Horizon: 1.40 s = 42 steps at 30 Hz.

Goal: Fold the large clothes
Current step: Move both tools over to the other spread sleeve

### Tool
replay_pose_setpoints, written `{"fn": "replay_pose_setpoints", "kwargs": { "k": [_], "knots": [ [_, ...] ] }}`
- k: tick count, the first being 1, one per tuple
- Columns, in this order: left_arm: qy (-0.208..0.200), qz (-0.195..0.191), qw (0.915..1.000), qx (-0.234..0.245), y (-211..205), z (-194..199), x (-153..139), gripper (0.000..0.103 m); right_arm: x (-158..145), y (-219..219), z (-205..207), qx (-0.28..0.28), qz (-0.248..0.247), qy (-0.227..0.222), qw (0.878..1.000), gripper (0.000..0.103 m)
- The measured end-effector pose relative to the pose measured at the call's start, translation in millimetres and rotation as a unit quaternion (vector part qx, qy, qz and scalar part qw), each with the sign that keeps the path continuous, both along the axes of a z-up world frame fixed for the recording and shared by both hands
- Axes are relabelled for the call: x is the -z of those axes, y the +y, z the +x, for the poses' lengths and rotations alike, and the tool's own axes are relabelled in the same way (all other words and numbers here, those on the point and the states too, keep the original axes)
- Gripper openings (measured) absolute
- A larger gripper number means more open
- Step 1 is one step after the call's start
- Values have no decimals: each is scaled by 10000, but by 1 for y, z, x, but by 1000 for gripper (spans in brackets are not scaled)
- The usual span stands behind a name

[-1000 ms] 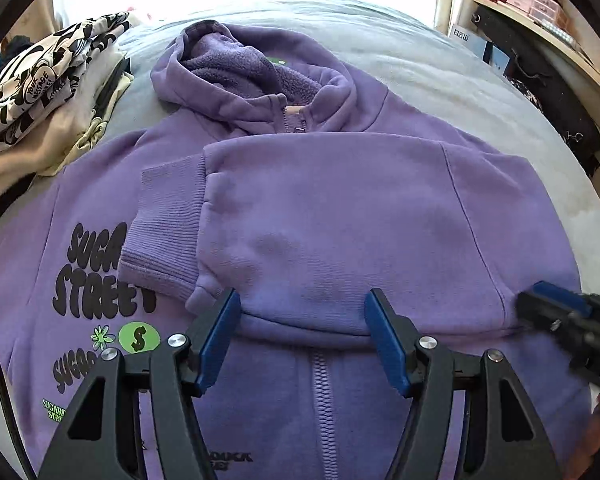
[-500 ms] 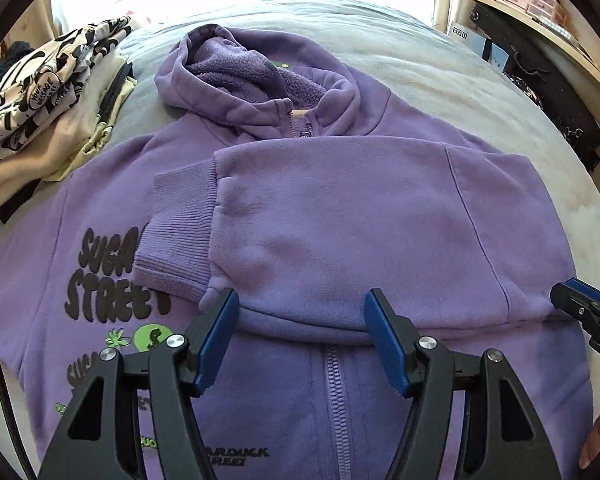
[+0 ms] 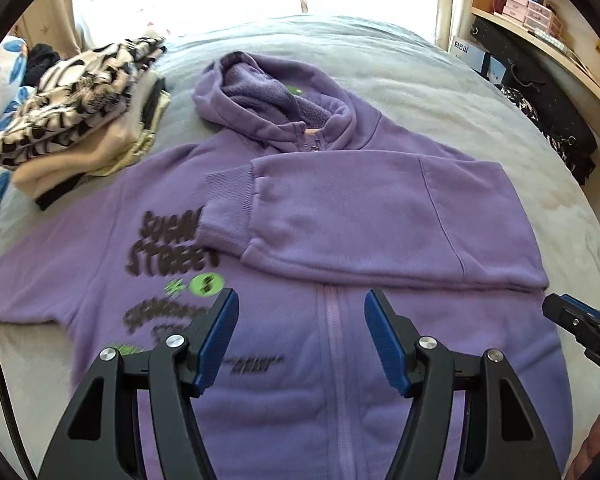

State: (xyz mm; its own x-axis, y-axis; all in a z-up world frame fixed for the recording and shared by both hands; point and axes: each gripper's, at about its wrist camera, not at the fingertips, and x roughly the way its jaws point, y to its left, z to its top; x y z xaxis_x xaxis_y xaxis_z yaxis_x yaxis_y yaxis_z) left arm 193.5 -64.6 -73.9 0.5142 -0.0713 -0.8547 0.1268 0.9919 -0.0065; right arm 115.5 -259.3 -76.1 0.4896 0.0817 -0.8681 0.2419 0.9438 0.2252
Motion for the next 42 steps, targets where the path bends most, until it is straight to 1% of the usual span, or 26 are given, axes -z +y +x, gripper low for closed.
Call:
{"fn": "replay_pose_setpoints", "kwargs": {
  "k": [4, 9, 15, 21, 27, 32, 38, 42],
  "knots": [
    [-27, -19, 10000, -67, 11, -25, -15, 64, -12, 15, -20, 0, 111, -88, 9999, 42],
    [-80, 241, 9996, -150, 25, -63, -29, 64, -22, 38, -42, -115, 259, -156, 9995, 42],
    [-116, 134, 9997, -154, 48, -97, -44, 64, -29, 75, -61, -381, 365, -170, 9985, 43],
    [-293, 27, 9993, -237, 77, -122, -62, 64, -36, 119, -70, -733, 284, -203, 9967, 43],
    [-346, -89, 9983, -450, 123, -130, -73, 65, -46, 165, -67, -1098, 112, -339, 9933, 43],
    [-304, -195, 9966, -740, 162, -127, -73, 65, -55, 206, -50, -1435, -57, -488, 9884, 43],
    [-227, -235, 9932, -1120, 215, -115, -63, 65, -62, 254, -21, -1794, -245, -671, 9812, 43],
    [-133, -315, 9903, -1350, 249, -107, -53, 65, -56, 284, 1, -1992, -223, -675, 9774, 43]
  ]
}}
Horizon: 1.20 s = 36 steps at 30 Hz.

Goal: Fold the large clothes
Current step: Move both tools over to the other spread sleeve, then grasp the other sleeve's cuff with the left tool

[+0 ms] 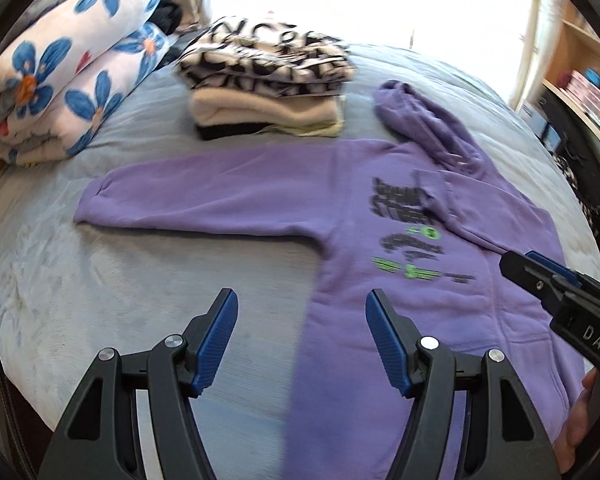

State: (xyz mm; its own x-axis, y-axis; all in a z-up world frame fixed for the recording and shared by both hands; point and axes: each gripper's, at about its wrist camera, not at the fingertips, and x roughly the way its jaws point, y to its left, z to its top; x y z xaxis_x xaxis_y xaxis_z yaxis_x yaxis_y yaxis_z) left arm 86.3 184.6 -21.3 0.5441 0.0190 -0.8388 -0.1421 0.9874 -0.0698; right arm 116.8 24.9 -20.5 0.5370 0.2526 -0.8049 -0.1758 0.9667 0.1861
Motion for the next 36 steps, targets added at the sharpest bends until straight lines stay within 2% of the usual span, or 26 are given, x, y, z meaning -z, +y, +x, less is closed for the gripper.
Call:
{"fn": "replay_pose_setpoints", "kwargs": {
  "k": [3, 6, 9, 15, 17, 22, 26, 28, 31, 36],
  "knots": [
    [70, -126, 9998, -170, 30, 10, 11, 65, 11, 20, 15, -100, 19, 60, 9999, 43],
    [135, -592, 9977, -313, 65, 18, 24, 65, 25, 40, 30, -198, 47, 176, 9996, 43],
    [138, -964, 9939, -517, 104, 25, 40, 65, 38, 60, 43, -305, 0, 231, 9993, 43],
    [105, -1397, 9852, -982, 170, 39, 69, 65, 61, 98, 68, -552, -131, 266, 9980, 43],
    [123, -1737, 9782, -1128, 195, 46, 82, 65, 68, 108, 76, -601, -139, 286, 9977, 43],
    [149, -2121, 9663, -1450, 238, 65, 109, 65, 81, 126, 92, -653, -152, 296, 9973, 43],
    [133, -2527, 9537, -1627, 263, 78, 128, 65, 92, 133, 104, -623, -166, 363, 9973, 43],
    [75, -2603, 9507, -1686, 269, 83, 132, 65, 97, 136, 110, -612, -165, 406, 9972, 43],
    [33, -2563, 9510, -1727, 274, 93, 135, 65, 105, 141, 117, -617, -161, 484, 9968, 43],
    [11, -2363, 9567, -1700, 276, 108, 136, 65, 114, 148, 122, -694, -177, 591, 9957, 43]
  ]
}}
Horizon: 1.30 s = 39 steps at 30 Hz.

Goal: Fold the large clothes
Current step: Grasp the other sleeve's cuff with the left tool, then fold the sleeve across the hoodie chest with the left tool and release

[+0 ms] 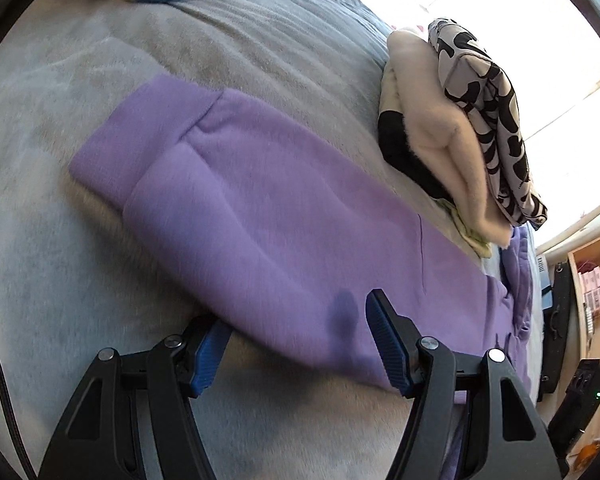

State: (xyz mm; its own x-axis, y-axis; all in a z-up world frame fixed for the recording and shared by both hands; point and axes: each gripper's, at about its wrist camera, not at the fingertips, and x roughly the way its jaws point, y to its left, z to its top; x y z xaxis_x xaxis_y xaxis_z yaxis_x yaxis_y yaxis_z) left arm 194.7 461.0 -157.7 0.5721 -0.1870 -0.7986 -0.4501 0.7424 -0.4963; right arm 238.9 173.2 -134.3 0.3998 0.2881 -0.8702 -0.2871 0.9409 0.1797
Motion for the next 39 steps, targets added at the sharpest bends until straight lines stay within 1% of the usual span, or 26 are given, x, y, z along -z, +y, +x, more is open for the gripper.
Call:
{"fn": "replay_pose_setpoints", "kwargs": {
  "k": [4, 5, 6, 7, 8, 10, 11, 12, 13, 15, 17, 18, 20, 22, 23, 26, 28, 30, 32, 34, 37, 39],
  "knots": [
    [-4, 81, 10000, -38, 7, 8, -1, 65, 2, 5, 0, -42, 19, 32, 10000, 43],
    [2, 96, 9999, -55, 8, 10, -1, 62, 3, 5, 0, -43, 39, 41, 10000, 43],
    [24, 156, 9998, -88, 9, 11, -2, 56, 2, 4, -1, -43, 63, 57, 10000, 43],
    [67, 321, 9994, -144, 10, 14, -3, 39, 2, 3, -1, -37, 85, 73, 9999, 43],
    [107, 403, 9990, -169, 11, 14, -4, 25, 2, 1, -2, -39, 125, 88, 9999, 43],
    [87, 309, 9991, -262, 16, 14, -5, 12, -1, -3, -4, -34, 206, 121, 9997, 43],
    [88, 277, 9991, -309, 17, 14, -6, 10, -2, -4, -6, -32, 232, 126, 9996, 43],
    [112, 332, 9989, -325, 16, 13, -8, 8, -5, -8, -8, -27, 268, 124, 9996, 43],
    [122, 511, 9981, -317, 11, 14, -14, 7, -7, -9, -9, -20, 281, 116, 9995, 43],
    [93, 1009, 9945, -266, -7, 12, -31, 6, -12, -18, -15, 34, 323, 88, 9994, 43],
    [-55, 1517, 9883, -134, -33, 10, -55, 5, -16, -29, -20, 118, 397, 79, 9991, 43],
    [-158, 1652, 9861, -67, -44, 10, -65, 5, -19, -37, -24, 189, 440, 73, 9988, 43],
    [-389, 1995, 9790, 142, -76, 7, -90, 5, -22, -53, -30, 318, 478, 82, 9983, 43],
    [-601, 2265, 9715, 369, -113, 5, -111, 6, -24, -69, -36, 425, 509, 102, 9977, 43],
    [-665, 2340, 9688, 477, -128, 4, -119, 6, -25, -80, -39, 502, 495, 101, 9975, 43],
    [-912, 2383, 9617, 998, -185, 3, -137, 6, -29, -111, -47, 740, 474, 101, 9961, 43],
    [-1021, 2338, 9571, 1372, -226, 4, -142, 6, -30, -138, -52, 969, 505, 112, 9939, 43],
    [-1064, 2207, 9542, 1717, -266, 7, -141, 6, -32, -166, -57, 1222, 530, 130, 9910, 43],
    [-1040, 2076, 9525, 1968, -299, 11, -132, 6, -31, -189, -60, 1409, 530, 158, 9885, 43],
    [-905, 1931, 9519, 2201, -330, 16, -118, 6, -30, -213, -65, 1595, 516, 190, 9857, 43],
    [-629, 1923, 9476, 2472, -366, 22, -92, 6, -28, -243, -72, 1831, 460, 224, 9818, 43],
    [-407, 1973, 9428, 2656, -386, 25, -74, 14, -26, -259, -77, 1975, 450, 253, 9789, 43]
  ]
}}
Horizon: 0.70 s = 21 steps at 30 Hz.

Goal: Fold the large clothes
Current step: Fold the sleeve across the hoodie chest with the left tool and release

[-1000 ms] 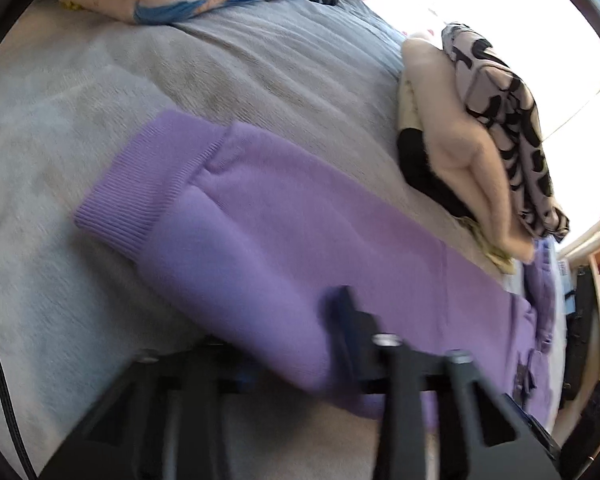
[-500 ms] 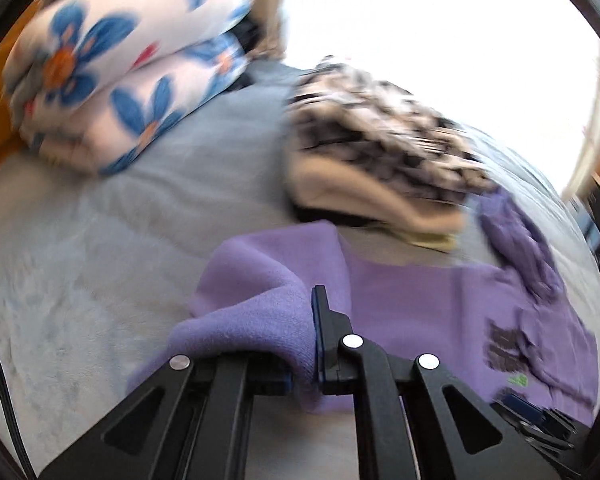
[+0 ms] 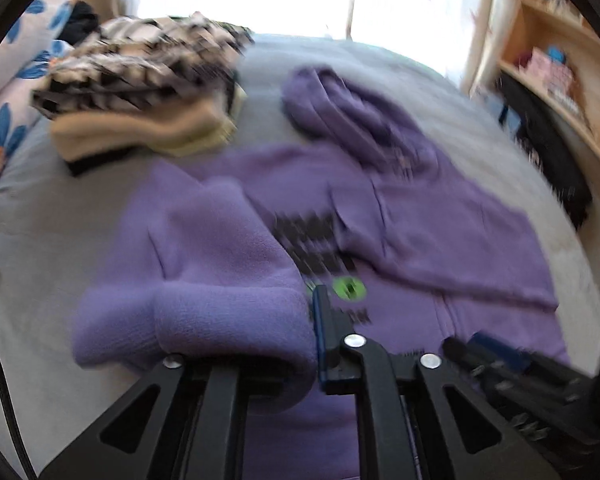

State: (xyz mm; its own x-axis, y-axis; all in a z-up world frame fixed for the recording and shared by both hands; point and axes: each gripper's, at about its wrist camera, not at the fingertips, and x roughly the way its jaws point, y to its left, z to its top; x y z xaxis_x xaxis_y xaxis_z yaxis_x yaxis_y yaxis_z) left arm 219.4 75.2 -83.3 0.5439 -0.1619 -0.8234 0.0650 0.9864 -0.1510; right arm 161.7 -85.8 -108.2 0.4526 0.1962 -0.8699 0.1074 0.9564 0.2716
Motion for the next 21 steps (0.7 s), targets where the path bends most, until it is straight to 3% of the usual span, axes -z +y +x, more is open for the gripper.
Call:
{"fn": "replay_pose_setpoints", "kwargs": {
  "k": [2, 8, 11, 21],
  "knots": [
    [233, 64, 9996, 140, -16, 0, 16, 34, 4, -14, -4, 123, 59, 57, 9999, 43],
    [447, 29, 9981, 431, -32, -18, 27, 73, 7, -27, -7, 142, 208, 98, 9996, 43],
    [408, 103, 9983, 391, -26, -27, 20, 80, 3, -21, -7, 3, 280, 64, 9996, 43],
    [590, 36, 9982, 50, 29, -62, 4, 81, -16, 23, -5, -681, 405, -139, 9968, 44]
  ]
}}
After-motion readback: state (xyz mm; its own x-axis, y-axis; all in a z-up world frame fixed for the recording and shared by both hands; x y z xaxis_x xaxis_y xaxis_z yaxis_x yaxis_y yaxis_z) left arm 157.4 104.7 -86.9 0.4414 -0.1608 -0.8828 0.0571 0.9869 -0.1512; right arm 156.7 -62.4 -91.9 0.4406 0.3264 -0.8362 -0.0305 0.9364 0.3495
